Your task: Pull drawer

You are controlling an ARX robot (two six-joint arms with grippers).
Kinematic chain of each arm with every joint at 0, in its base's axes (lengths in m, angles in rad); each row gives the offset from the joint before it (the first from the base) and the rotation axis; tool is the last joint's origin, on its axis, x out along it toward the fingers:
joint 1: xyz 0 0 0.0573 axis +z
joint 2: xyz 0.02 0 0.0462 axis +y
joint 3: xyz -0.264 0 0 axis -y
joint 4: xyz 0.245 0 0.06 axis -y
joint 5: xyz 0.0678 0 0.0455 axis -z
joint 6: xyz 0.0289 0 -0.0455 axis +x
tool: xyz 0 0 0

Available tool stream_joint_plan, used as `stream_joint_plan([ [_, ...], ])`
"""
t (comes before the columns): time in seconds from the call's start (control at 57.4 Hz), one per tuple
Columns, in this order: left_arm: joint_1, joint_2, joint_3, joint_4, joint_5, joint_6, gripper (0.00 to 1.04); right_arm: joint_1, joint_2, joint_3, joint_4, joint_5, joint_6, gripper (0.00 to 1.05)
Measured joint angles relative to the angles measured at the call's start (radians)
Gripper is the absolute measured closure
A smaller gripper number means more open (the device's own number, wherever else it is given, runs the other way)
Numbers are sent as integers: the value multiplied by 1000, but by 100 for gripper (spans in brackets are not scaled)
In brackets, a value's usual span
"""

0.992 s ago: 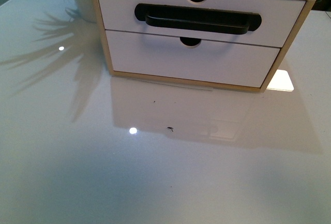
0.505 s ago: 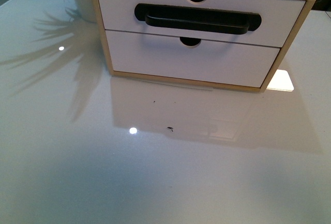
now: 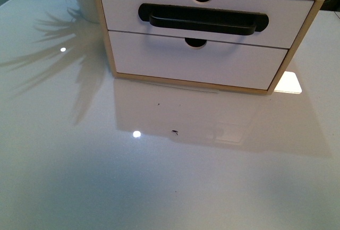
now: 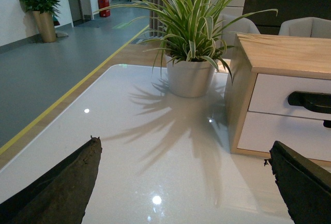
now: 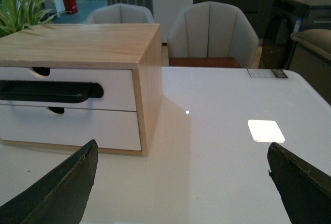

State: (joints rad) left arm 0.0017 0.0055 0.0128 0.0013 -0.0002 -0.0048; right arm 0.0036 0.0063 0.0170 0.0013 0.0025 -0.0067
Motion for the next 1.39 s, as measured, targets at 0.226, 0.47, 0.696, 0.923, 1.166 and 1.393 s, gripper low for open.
stream_joint_plan([
  [0.226,0,0,0,0,0,0,7,0,0,0,0,0,0,9],
  [0.47,-1,22,0,3,30,13,7,26,68,31,-88,104,-28,9],
  [0.696,-67,444,36,365,164,107,7,-19,479,145,82,-82,-200,9],
  [0.923,-83,1012,254,587,426,223,7,29,869,379,49,-212,-436,9],
  [1.166,-175,1263,478,451,573,415,7,98,1079,584,-47,-221,-625,9],
  [1.393,-277,1407,674,301,603,603,7,147,1229,717,-134,-250,-740,9],
])
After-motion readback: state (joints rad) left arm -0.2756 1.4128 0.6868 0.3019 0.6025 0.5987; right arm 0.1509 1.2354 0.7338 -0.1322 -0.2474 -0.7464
